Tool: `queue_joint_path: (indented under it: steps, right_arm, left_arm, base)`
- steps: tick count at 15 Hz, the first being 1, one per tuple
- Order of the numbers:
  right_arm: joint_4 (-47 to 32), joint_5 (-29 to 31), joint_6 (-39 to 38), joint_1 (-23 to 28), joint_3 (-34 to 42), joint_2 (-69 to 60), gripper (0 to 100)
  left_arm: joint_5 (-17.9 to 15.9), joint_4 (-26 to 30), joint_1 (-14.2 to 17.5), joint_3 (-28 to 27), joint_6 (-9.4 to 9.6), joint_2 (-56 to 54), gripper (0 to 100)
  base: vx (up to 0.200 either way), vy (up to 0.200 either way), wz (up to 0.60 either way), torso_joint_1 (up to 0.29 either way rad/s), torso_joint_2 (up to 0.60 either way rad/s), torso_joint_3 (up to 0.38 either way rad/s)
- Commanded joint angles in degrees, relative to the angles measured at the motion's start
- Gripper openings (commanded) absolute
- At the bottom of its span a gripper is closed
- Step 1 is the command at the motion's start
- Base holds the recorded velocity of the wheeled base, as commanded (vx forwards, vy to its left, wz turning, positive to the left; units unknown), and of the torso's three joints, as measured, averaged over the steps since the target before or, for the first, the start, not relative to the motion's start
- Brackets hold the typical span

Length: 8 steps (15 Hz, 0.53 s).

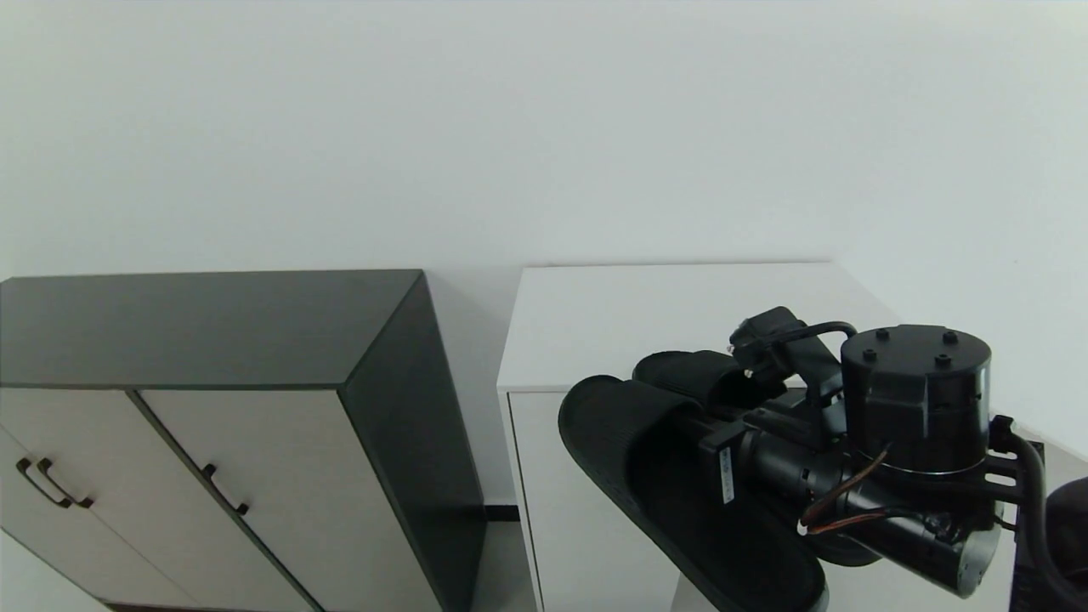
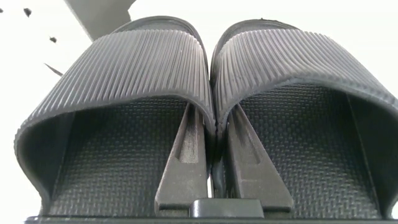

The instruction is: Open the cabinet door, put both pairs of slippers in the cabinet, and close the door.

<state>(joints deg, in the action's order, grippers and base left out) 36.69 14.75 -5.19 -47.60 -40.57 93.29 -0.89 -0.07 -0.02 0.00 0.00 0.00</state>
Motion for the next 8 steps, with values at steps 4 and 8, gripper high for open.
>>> queue_joint_path:
  steps: [4, 8]
  right_arm:
    - [0.04, 0.02, 0.01, -0.03, 0.05, 0.05, 0]
    - [0.13, 0.02, 0.01, -0.03, 0.05, 0.13, 0]
  left_arm:
    - [0.01, -0.01, 0.02, 0.00, 0.00, 0.00, 0]
    - [0.01, -0.01, 0.02, 0.00, 0.00, 0.00, 0]
  base:
    - [-0.150, 0.000, 0.00, 0.002, 0.00, 0.002]
    - [0.000, 0.000, 0.00, 0.000, 0.00, 0.000]
